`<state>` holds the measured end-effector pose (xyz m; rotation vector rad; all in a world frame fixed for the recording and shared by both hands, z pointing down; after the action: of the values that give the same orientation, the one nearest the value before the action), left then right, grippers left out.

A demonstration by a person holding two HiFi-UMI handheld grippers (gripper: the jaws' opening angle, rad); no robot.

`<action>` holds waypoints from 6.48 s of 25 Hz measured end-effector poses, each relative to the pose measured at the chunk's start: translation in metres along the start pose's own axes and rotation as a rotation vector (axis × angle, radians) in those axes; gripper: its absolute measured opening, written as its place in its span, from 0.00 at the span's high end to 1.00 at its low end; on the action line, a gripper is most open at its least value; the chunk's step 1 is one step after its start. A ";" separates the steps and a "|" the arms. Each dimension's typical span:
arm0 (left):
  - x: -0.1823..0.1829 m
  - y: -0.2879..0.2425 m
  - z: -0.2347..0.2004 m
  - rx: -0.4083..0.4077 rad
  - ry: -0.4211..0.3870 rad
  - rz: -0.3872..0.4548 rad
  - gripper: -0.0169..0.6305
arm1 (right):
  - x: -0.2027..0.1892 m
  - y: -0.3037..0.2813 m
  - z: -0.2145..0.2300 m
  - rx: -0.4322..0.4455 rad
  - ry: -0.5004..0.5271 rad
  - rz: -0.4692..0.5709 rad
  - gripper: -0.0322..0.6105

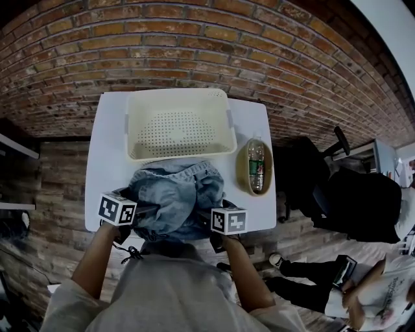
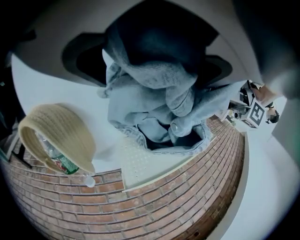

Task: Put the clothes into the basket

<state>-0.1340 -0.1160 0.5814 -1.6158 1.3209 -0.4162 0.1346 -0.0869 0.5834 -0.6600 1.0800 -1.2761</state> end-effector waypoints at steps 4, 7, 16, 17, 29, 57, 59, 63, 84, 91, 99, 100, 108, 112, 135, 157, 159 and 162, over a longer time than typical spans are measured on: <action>0.000 -0.011 -0.002 -0.049 0.008 -0.019 0.09 | 0.000 -0.011 0.004 0.056 -0.011 -0.031 0.05; -0.006 -0.020 0.007 -0.070 0.002 -0.029 0.09 | -0.010 -0.013 0.008 0.106 -0.021 -0.039 0.05; 0.006 -0.031 0.010 -0.104 -0.056 -0.088 0.10 | 0.014 -0.034 -0.019 0.202 0.153 -0.111 0.14; 0.007 -0.034 0.013 -0.115 -0.064 -0.097 0.10 | 0.015 -0.035 -0.022 0.212 0.173 -0.120 0.16; 0.013 -0.047 0.042 -0.287 -0.103 -0.089 0.18 | 0.018 -0.034 -0.038 0.347 0.264 -0.123 0.40; 0.019 0.086 0.154 -0.175 -0.321 0.225 0.27 | 0.010 0.122 -0.110 0.285 0.505 0.298 0.55; 0.024 0.101 0.160 -0.147 -0.351 0.253 0.27 | 0.015 0.136 -0.118 0.279 0.529 0.334 0.55; 0.031 0.124 0.171 -0.116 -0.390 0.299 0.27 | 0.023 0.157 -0.131 0.260 0.570 0.386 0.55; 0.125 0.202 0.171 0.042 -0.538 0.506 0.27 | 0.130 0.218 -0.166 0.178 0.784 0.603 0.56; 0.165 0.210 0.157 0.071 -0.578 0.530 0.27 | 0.172 0.219 -0.165 0.156 0.808 0.651 0.56; 0.190 0.204 0.136 0.085 -0.593 0.551 0.27 | 0.200 0.205 -0.163 0.108 0.841 0.676 0.56; 0.191 0.203 0.133 0.088 -0.593 0.553 0.27 | 0.203 0.202 -0.164 0.105 0.844 0.678 0.56; 0.212 0.194 0.113 0.116 -0.609 0.574 0.28 | 0.226 0.184 -0.158 0.073 0.841 0.713 0.56; 0.221 0.187 0.103 0.129 -0.612 0.588 0.28 | 0.236 0.174 -0.153 0.049 0.839 0.726 0.56; 0.256 0.097 0.031 0.149 -0.469 0.494 0.32 | 0.287 0.074 -0.103 -0.009 0.798 0.560 0.57; 0.260 0.029 -0.007 0.158 -0.251 0.159 0.32 | 0.291 -0.005 -0.046 0.061 0.490 0.143 0.56; 0.259 0.024 -0.010 0.160 -0.234 0.142 0.32 | 0.291 -0.010 -0.040 0.055 0.462 0.103 0.56; 0.259 0.018 -0.013 0.169 -0.216 0.119 0.32 | 0.291 -0.015 -0.035 0.045 0.428 0.061 0.56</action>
<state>-0.0624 -0.3509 0.4952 -1.3925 1.1786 -0.2650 0.0790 -0.3641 0.5057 -0.3208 1.4019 -1.4200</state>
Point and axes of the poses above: the fingertips, and each gripper's own axes: y backward along the fingers, z to its right, x out of its top, the point moved 6 cm from there along y, backward along the fingers, and after that the axes turned 12 degrees about -z, right-handed, at the moved point
